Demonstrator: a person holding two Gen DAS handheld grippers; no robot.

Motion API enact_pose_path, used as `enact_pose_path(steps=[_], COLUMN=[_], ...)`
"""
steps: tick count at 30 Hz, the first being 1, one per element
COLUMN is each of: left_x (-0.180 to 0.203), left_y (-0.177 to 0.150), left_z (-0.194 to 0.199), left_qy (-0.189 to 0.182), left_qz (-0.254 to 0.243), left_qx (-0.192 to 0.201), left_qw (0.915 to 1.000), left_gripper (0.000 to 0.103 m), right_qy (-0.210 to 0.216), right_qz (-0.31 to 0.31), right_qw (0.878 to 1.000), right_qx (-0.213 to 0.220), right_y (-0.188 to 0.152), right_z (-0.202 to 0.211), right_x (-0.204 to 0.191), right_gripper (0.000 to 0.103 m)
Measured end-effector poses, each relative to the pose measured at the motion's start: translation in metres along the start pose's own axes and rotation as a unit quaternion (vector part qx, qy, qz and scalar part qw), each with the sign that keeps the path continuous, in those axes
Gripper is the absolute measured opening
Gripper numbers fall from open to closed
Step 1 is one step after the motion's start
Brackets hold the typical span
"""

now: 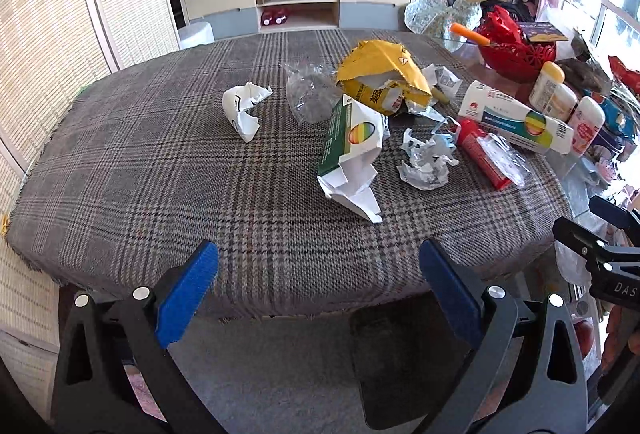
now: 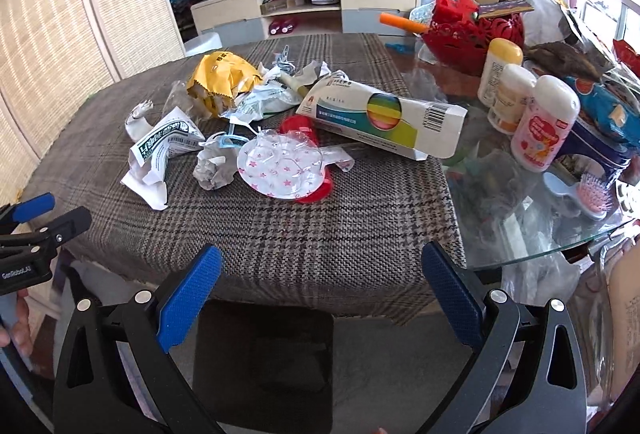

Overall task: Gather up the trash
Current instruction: 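Grasp the white-green medicine box with the left gripper while the right gripper grasps the clear pink-star wrapper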

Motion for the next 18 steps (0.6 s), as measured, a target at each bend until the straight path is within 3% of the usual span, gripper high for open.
enact_pose_path(steps=[2, 4, 7, 11, 18], left_x=[0.0, 0.001, 0.004, 0.013, 0.023], left_y=[0.004, 0.01, 0.023, 0.041, 0.053], left_z=[-0.01, -0.019, -0.032, -0.046, -0.079], left_qy=[0.0, -0.001, -0.012, -0.013, -0.015], left_qz=[-0.004, -0.009, -0.002, -0.021, -0.032], left_qx=[-0.011, -0.021, -0.035, -0.039, -0.059], left_qw=[0.9999, 0.9997, 0.9993, 0.9989, 0.9976], left_gripper=[0.095, 0.095, 0.091, 0.09, 0.082], right_qy=[-0.011, -0.033, -0.011, -0.028, -0.032], right_qz=[0.017, 0.038, 0.055, 0.131, 0.162], right_qw=[1.0, 0.999, 0.998, 0.991, 0.986], right_qx=[0.005, 0.009, -0.003, 0.001, 0.011], right_y=[0.003, 0.008, 0.014, 0.019, 0.027], right_z=[-0.007, -0.015, -0.032, -0.045, -0.063], right_x=[-0.003, -0.005, -0.017, -0.031, -0.038], right_gripper=[0.099, 0.089, 0.089, 0.089, 0.088])
Point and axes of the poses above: each gripper's, at about its wrist camera, not at the fingertips, and z roughly against the way its jaws point, x to its right, y to its top, the point moved 7 cm from there along -z, roughly the way its jaws point, and after that the axes turned 15 degrees about x, right-handed, at the moved point
